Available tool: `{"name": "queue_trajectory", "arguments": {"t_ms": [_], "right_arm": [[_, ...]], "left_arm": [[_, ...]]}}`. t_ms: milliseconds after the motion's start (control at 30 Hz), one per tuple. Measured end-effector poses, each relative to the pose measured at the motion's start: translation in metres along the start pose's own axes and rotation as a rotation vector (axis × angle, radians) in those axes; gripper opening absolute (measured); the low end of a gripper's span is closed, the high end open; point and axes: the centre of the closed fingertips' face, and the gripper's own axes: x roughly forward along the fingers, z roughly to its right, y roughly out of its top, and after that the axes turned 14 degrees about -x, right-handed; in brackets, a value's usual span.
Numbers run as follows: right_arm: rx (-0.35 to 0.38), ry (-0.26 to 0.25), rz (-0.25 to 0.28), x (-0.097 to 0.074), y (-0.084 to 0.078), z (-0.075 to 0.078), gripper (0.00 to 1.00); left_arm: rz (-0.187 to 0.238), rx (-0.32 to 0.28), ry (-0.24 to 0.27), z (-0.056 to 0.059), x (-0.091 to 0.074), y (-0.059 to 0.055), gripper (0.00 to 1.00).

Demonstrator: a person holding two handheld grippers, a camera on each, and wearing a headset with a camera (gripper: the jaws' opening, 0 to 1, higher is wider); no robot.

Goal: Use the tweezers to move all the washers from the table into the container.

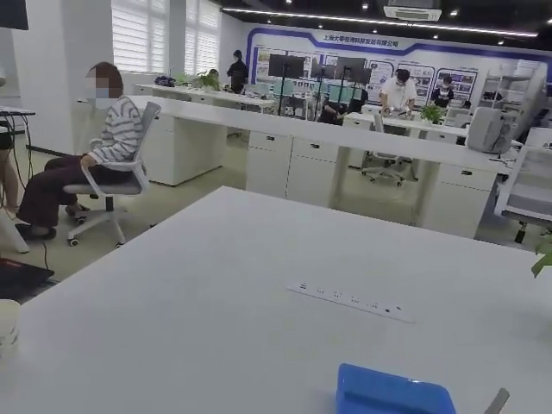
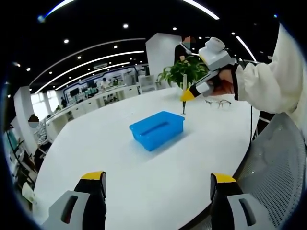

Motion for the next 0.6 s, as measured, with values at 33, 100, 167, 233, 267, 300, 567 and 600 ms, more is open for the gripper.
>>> {"name": "queue_trajectory", "arguments": {"t_ms": [33,100,167,233,267,300,567,600], "right_arm": [[-0.004,-0.003,-0.001,0.002,0.001,0.002,0.01],[-0.009,-0.003,0.001,0.007,0.004,0.005,0.01],[-0.025,-0.002,-0.003,0.014,0.007,0.008,0.01],[-0.037,-0.002,-0.007,0.021,0.008,0.013,0.01],[-0.04,-0.003,-0.009,0.023,0.009,0.015,0.01],[-0.042,-0.005,-0.014,0.027,0.008,0.017,0.01],[-0.033,0.001,-0.046,0.048,-0.003,0.024,0.02],[-0.035,0.003,-0.05,0.05,-0.004,0.024,0.02]], "left_arm": [[-0.001,0.0,0.0,0.0,0.0,0.0,0.92],[-0.003,0.0,0.001,0.0,0.0,-0.001,0.92],[-0.006,0.0,0.001,-0.001,0.001,-0.001,0.91],[-0.01,0.002,-0.001,0.0,0.001,-0.002,0.91],[-0.011,0.002,-0.001,0.0,0.001,-0.002,0.91],[-0.012,0.003,-0.001,0.0,0.001,-0.002,0.9],[-0.025,0.001,0.003,-0.001,0.001,-0.004,0.89],[-0.028,0.003,0.004,-0.001,0.001,-0.005,0.89]]}}
